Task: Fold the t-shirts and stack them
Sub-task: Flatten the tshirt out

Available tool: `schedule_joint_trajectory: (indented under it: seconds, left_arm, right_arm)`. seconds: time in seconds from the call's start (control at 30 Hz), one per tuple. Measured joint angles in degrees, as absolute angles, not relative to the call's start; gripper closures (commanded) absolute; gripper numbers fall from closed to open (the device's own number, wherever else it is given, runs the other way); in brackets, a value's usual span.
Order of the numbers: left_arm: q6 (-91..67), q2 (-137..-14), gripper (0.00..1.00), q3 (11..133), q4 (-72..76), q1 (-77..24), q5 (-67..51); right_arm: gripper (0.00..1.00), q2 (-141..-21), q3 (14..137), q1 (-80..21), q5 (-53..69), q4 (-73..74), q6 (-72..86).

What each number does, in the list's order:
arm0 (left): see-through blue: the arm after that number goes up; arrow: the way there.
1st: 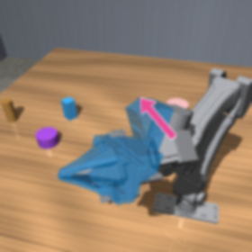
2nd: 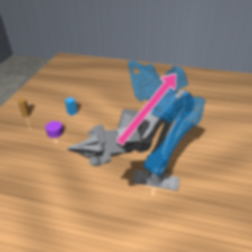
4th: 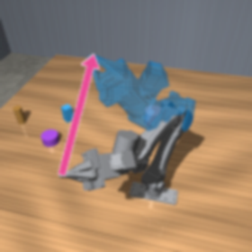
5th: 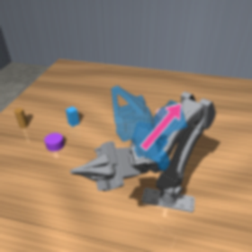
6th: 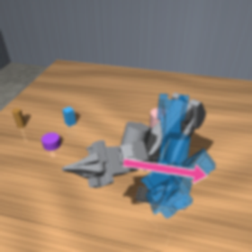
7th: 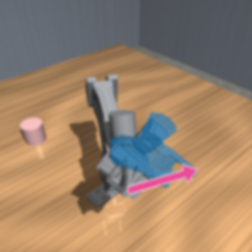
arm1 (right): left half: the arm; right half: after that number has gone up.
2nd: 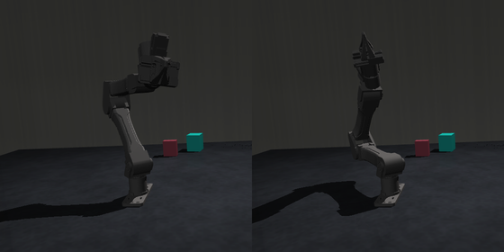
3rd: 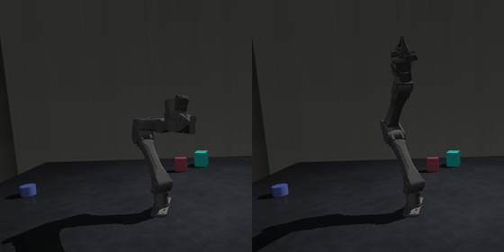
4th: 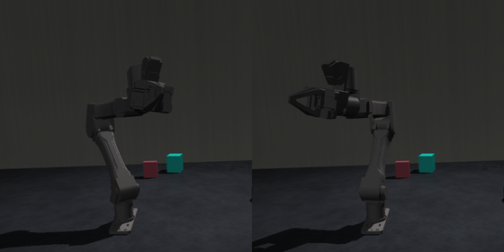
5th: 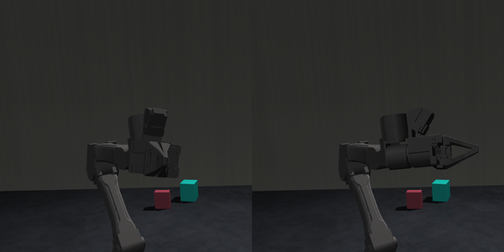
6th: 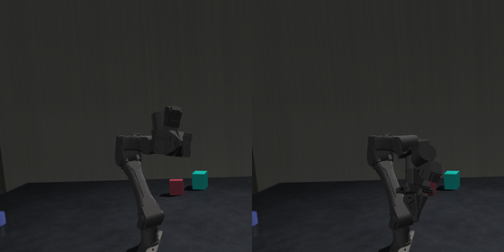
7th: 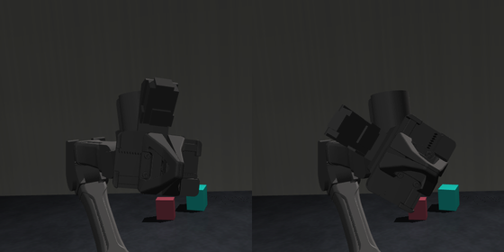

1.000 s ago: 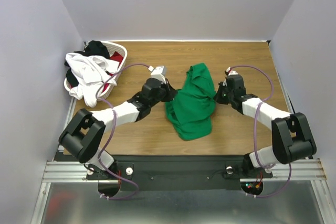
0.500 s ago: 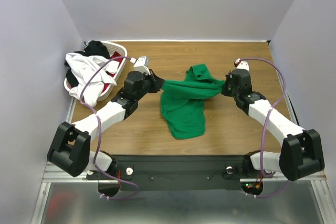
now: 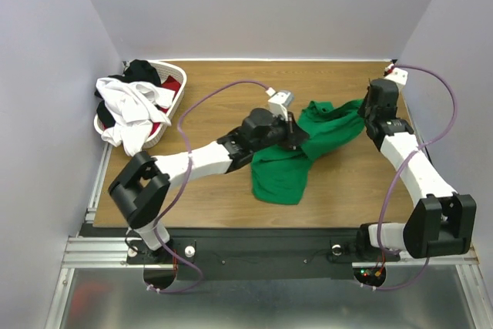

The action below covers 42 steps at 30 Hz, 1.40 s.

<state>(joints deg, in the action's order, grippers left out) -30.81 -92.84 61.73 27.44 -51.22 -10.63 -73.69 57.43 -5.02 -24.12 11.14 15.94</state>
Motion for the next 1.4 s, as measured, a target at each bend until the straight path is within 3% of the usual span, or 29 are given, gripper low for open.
schedule_joint_trajectory:
  seconds: [0.03,0.07,0.1,0.13,0.17,0.2,0.3,0.6,0.8,1.17,1.27,1.4]
  left_arm:
    - [-30.9,-94.1,0.84,62.5,27.8,-52.1,-11.0]
    - [-31.1,-95.9,0.62,63.7,28.1,-52.9,-11.9]
    - [-31.2,-96.9,0.55,64.2,28.4,-53.3,-12.5]
    - [-31.5,-98.3,0.42,64.6,28.6,-53.7,-13.0]
    - [-31.3,-98.8,0.41,64.6,28.3,-53.8,-13.0]
    - [-31.0,-99.1,0.28,64.5,27.9,-53.7,-12.5]
    - [-30.2,-97.2,0.08,63.1,27.0,-52.4,-9.5]
    - [-27.9,-84.2,0.06,53.9,24.6,-42.5,2.8]
    - [-27.4,-88.5,0.06,51.7,22.4,-39.0,6.4]
    - [-27.2,-96.1,0.06,53.1,21.8,-38.9,4.7]
    - [-27.1,-96.8,0.06,53.5,21.9,-38.9,4.3]
    - [-27.0,-96.8,0.06,53.5,22.1,-38.9,3.9]
  right_arm:
    - [0.24,-73.6,57.5,-3.8,-24.9,11.2,15.7]
    - [0.17,-73.4,57.5,-3.3,-25.1,11.2,16.0]
    - [0.09,-73.3,57.5,-3.1,-25.1,11.5,15.5]
    - [0.07,-72.7,57.3,-3.0,-24.3,12.0,15.4]
    - [0.06,-72.3,57.1,-3.1,-24.0,12.1,15.5]
    - [0.05,-71.5,56.6,-3.1,-22.7,12.3,15.4]
    - [0.06,-67.2,52.8,-3.3,-17.2,12.9,16.7]
    - [0.1,-65.7,41.8,-10.9,-3.7,14.6,20.0]
    - [0.13,-66.4,38.4,-19.5,-1.1,16.5,22.1]
    - [0.22,-66.8,34.2,-22.0,-1.3,19.8,25.1]
    - [0.3,-68.9,34.3,-23.0,-1.8,19.7,25.5]
    - [0.54,-71.7,34.3,-24.0,-2.2,19.9,25.6]
